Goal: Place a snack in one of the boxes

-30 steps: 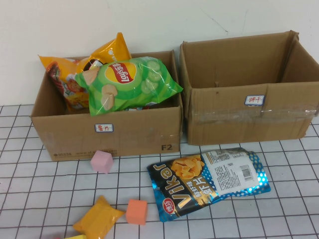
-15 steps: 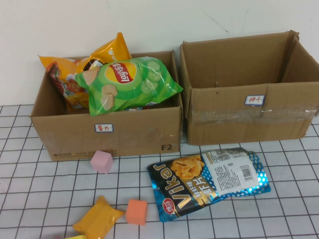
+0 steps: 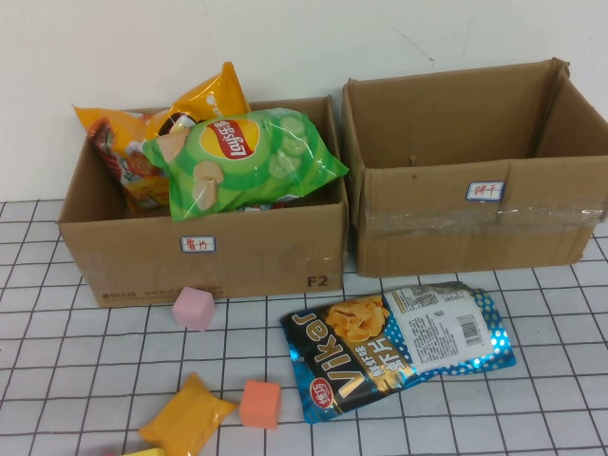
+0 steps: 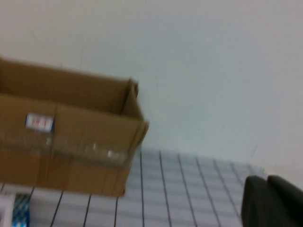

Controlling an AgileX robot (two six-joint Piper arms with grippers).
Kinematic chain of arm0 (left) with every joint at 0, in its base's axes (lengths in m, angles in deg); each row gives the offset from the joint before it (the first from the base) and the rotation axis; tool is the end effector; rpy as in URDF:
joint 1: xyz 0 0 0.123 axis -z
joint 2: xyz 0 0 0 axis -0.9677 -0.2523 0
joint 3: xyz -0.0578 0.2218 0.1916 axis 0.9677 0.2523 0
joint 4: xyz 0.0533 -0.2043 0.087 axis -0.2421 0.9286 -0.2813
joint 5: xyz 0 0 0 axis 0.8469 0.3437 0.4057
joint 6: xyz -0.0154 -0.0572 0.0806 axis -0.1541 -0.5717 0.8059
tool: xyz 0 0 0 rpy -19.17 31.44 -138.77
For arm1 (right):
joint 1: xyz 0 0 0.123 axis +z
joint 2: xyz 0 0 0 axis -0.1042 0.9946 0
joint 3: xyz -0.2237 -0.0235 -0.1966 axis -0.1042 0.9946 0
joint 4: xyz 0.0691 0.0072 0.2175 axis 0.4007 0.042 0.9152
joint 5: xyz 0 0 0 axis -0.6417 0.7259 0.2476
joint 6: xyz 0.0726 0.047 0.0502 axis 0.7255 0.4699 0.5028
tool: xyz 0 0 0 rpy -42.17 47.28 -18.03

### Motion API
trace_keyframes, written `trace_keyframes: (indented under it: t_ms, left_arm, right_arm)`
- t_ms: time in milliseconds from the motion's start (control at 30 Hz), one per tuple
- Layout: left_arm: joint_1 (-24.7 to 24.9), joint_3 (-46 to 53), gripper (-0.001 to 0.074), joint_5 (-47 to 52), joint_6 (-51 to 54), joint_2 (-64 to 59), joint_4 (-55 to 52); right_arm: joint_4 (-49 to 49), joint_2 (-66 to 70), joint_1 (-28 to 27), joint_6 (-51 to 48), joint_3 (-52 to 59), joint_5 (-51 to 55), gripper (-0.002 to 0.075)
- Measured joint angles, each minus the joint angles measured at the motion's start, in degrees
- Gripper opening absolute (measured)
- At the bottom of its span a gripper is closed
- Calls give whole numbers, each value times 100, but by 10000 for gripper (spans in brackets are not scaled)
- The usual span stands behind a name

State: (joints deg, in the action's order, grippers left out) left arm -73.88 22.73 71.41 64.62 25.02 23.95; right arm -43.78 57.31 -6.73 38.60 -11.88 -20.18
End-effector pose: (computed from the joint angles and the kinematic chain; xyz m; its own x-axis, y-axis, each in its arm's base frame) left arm 0.0176 0.0004 0.2796 -0.1549 -0.0994 -0.9829 0.0019 0.9949 -0.1009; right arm 0.0166 -0.0038 0.3118 0.0127 -0.2650 -0.9642 0.0522 0.9631 -0.2641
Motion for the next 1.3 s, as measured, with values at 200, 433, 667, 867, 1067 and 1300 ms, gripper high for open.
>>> trace_keyframes:
  t_ms: [200,433,667,867,1067,1300]
  left_arm:
    - [0,-307,-1,1244,719,-1357,1220]
    - [0,-194,-1,1360,1839,-2832,2472]
    - [0,-690,-1,1073,3034,-4276,3181]
    - [366,-1216,90,1257,3229,-5322,3082]
    - [1466,-1845,342,1142,3042,-6213,2296]
    - [2081,-2484,572,906,1849,-7275,1137]
  right_arm:
    - [1200,1370,0,-1521,-239,1241,-1]
    - [2493,2597,0,-3200,-239,1792,-1]
    - [2887,3125,0,-3765,-239,1921,-1]
    - [2952,3139,0,-3820,-239,1921,-1]
    - [3010,3139,0,-3895,-239,1815,-1]
    - [3018,3139,0,-3961,-239,1762,-1]
